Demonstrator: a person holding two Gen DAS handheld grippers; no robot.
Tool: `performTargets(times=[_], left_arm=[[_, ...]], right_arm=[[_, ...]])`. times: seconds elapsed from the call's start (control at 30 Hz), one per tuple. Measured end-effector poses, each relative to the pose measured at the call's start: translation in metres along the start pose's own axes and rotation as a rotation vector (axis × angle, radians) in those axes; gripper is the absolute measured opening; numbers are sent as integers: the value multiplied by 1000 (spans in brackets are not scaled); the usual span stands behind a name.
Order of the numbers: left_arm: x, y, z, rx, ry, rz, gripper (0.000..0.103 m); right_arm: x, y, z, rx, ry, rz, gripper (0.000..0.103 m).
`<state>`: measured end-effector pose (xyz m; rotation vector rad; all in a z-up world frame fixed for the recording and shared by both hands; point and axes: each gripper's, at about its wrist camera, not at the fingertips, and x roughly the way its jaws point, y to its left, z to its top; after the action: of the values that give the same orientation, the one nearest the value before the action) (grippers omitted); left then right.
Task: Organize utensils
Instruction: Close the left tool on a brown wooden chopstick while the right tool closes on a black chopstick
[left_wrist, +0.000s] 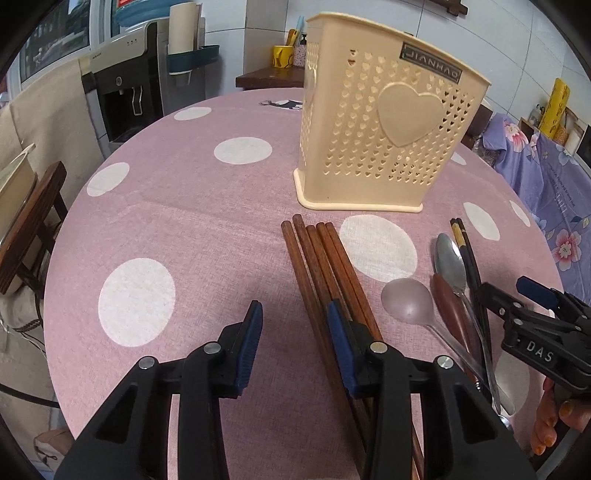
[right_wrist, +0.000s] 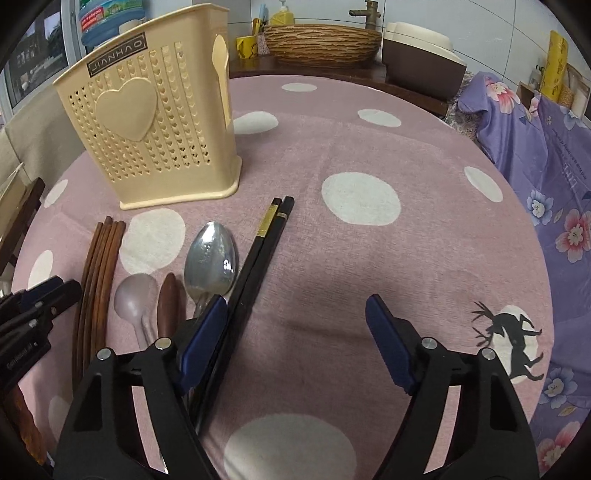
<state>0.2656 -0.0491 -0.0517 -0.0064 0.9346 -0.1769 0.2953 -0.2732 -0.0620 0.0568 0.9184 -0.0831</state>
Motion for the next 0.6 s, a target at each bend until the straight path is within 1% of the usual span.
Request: performTargets(times=[0.03,0.1,0.17,0.23,0.27,0.3,0.37,0.43,0.6], left_arm=[[1,-1,-1,3,-5,-1,38],[0,-1,-2,14,-21,22,39],[1,2,-2,8,-21,26,39],[1,10,-2,-12,-16,2,40],[0,12,-1,-14,-13,5,40],[0,14,0,-18,-7,8,40],[0,18,1,-30,-3,8,40],[2,21,4,-45,2,11,40],[1,19,7,-66,6,-5,40]], right_arm=[[1,1,1,-6,0,-10,77],[3,0,2,-12,3,-24,77],[3,-9,1,11,11,3,77],[3,-21,1,45,28,39,77],[4,-28,1,70,38,62,77],[2,-34,2,93,35,91,75],[2,-40,4,112,40,108,73],[3,-43,6,132,43,107,67],[8,-40,12,136,46,101,62]])
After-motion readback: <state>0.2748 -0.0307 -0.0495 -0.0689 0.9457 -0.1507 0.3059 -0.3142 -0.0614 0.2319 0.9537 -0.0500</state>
